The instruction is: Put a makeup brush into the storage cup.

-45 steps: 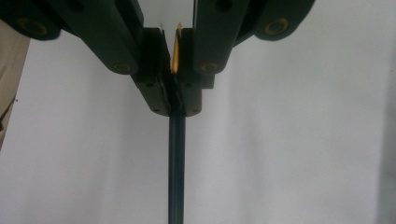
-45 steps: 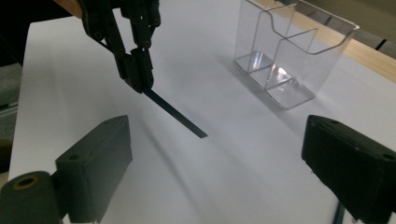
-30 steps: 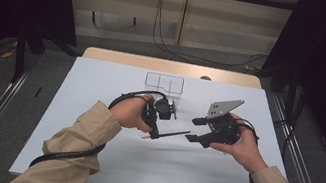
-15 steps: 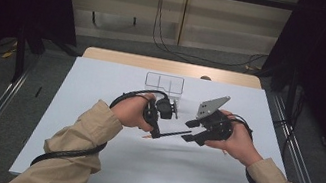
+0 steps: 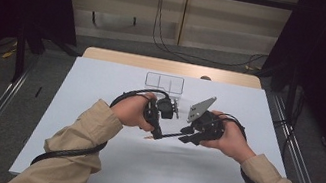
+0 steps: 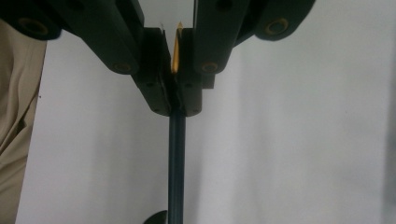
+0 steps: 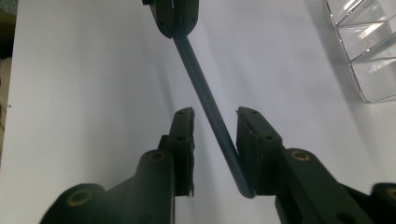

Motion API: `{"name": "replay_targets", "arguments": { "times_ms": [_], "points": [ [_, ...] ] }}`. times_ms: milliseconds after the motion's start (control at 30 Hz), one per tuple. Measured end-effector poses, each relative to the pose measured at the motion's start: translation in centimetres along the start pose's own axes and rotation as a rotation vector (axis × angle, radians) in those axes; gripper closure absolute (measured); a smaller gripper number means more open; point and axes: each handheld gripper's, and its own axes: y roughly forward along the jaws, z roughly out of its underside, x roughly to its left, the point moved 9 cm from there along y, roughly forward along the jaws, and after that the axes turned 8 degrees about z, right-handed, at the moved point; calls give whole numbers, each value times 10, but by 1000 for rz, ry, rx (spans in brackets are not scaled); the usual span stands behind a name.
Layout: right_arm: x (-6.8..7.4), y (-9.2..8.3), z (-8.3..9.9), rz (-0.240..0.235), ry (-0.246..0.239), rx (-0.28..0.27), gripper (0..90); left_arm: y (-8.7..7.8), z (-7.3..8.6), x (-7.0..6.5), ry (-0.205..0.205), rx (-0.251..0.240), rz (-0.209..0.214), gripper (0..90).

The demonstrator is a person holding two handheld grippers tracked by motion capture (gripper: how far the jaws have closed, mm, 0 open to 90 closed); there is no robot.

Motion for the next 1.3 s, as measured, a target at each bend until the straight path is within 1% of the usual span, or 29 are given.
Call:
{"name": "replay_targets", "arguments": {
  "times_ms": [33,67,133,167,200,233,267,300,333,367,400,433,467,500,567,600,667,700,800,900,933,967,1000,1100,1133,1200,1233,1300],
  "points": [
    [0,0,0,1,-3,3,733,1,0,-2,-11,-10,11,845],
    [1,-1,1,-5,-4,6,754,1,0,-2,3,-4,18,845],
    [2,-1,3,-14,-26,17,767,1,-1,-3,0,-9,36,844],
    [3,-1,3,-26,-30,14,771,1,-1,-4,6,-11,44,844],
    [3,-2,3,-33,-33,14,774,2,-1,-5,2,-17,58,845],
    [4,-2,3,-36,-35,13,777,1,-1,-5,11,-9,65,845],
    [5,-2,4,-47,-37,15,782,1,-1,-6,9,-10,82,844],
    [6,-2,4,-60,-35,17,785,2,-1,-6,0,-15,88,844],
    [6,-2,5,-65,-43,13,790,2,-2,-6,3,-23,82,843],
    [7,-1,6,-75,-38,18,793,2,-2,-5,5,-22,82,843],
    [7,-1,7,-75,-38,16,799,1,-2,-6,14,-21,100,842],
    [9,-1,8,-86,-42,22,805,1,-2,-6,5,-33,98,841],
    [9,0,9,-89,-46,26,809,1,-2,-7,4,-37,108,841],
    [9,0,10,-94,-52,21,816,0,-3,-7,5,-40,107,840],
    [11,2,13,-100,-66,31,830,-1,-4,-6,11,-52,110,837],
    [12,2,14,-105,-71,42,836,-3,-4,-6,17,-56,116,836],
    [16,4,17,-120,-88,62,851,-6,-6,-7,16,-79,133,835],
    [18,5,19,-121,-101,70,852,-8,-6,-6,15,-84,131,837],
    [21,7,20,-131,-81,66,854,-8,-6,-7,15,-90,137,836],
    [19,7,21,-128,-79,55,855,-9,-6,-5,9,-115,132,830],
    [19,7,22,-129,-74,56,855,-9,-7,-5,1,-132,129,827],
    [19,6,22,-126,-72,54,855,-10,-7,-5,5,-134,127,816],
    [19,6,21,-130,-71,47,855,-11,-8,-4,6,-145,121,798],
    [18,6,22,-125,-69,52,855,-14,-9,-3,19,-165,103,738],
    [18,6,23,-123,-70,53,855,-15,-10,-3,16,-175,102,714],
    [16,5,23,-115,-58,47,855,-16,-12,-3,-1,-208,95,660],
    [16,5,23,-111,-51,45,854,-17,-11,-2,9,-205,94,635],
    [15,5,24,-105,-47,45,854,-17,-11,-2,10,-227,90,583]
  ]
}}
